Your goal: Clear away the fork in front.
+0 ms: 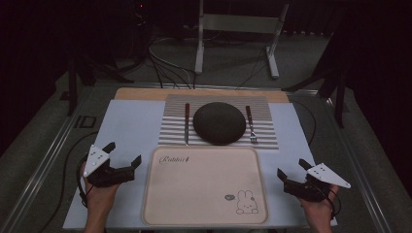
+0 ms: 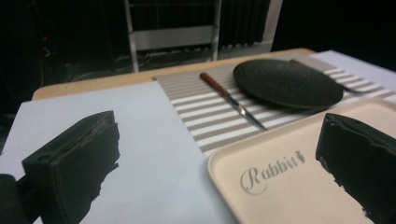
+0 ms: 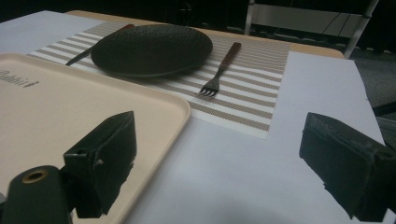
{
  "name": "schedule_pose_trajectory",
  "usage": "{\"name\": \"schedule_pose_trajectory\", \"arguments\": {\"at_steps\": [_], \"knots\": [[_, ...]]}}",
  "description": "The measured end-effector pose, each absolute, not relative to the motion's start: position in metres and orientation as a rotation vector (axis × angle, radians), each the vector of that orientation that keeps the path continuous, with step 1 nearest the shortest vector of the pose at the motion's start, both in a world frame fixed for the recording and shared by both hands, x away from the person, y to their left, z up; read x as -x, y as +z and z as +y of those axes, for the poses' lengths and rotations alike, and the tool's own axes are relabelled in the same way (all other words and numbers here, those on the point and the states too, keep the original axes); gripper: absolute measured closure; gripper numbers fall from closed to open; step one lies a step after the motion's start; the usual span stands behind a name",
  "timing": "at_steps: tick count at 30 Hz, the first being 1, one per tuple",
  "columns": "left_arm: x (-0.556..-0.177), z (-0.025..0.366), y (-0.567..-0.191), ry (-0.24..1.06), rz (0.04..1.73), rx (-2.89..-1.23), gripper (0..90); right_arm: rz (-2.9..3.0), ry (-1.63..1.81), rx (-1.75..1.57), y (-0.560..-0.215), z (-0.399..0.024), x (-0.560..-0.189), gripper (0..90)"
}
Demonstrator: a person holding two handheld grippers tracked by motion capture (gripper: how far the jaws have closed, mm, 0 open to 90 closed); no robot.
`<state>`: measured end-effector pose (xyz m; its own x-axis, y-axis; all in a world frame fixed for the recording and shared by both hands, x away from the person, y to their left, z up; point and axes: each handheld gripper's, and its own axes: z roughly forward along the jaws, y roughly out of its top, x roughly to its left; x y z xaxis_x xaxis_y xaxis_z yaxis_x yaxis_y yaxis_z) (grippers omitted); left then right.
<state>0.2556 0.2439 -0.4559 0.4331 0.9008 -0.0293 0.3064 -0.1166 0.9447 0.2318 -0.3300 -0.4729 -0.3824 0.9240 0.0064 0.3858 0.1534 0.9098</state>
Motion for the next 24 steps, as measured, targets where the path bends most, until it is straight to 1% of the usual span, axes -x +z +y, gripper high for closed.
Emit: {"name": "schedule_pose_trajectory", "arguments": {"at_steps": [15, 24], "knots": [[-0.254, 0.245, -0.456, 0.784, 1.093, -1.634, 0.1, 1.835, 1.183, -1.250, -0.472, -0.328, -0.233, 11.1], [-0.256, 0.241, -0.459, 0.810, 1.106, -1.643, 0.1, 1.812, 1.197, -1.295, -0.461, -0.329, -0.240, 11.3]]}}
